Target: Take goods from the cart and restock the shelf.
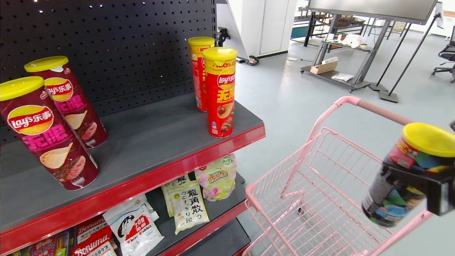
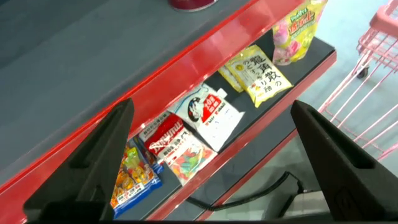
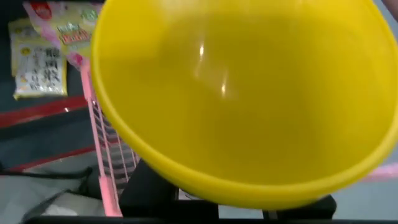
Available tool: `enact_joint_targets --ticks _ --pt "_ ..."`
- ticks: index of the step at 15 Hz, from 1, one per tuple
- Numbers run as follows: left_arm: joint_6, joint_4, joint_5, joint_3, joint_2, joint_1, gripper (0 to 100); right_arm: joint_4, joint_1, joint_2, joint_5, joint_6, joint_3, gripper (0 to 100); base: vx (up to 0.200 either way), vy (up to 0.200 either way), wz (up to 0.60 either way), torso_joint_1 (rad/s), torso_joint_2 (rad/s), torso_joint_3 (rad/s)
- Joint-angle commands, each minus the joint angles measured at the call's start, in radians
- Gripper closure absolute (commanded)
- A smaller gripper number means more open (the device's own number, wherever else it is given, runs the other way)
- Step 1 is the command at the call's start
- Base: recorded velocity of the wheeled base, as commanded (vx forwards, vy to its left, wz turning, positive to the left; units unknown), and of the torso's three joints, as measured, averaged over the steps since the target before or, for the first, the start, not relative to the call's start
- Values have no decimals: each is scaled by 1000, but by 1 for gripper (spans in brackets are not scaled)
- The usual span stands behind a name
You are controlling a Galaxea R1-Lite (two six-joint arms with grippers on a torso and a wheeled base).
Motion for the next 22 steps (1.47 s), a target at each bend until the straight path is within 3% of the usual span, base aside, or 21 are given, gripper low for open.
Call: enact_joint_targets --ticks 1,8,22 --pt "19 42 -2 -23 -40 -3 0 162 -69 -250 29 -29 5 100 0 0 0 0 0 0" --pt "24 69 -2 -23 -85 -4 0 205 -136 -368 28 -52 67 100 0 0 0 5 -15 -9" --pt "33 68 3 -28 -83 -4 0 195 -135 -391 40 -63 117 100 0 0 0 169 -413 -244"
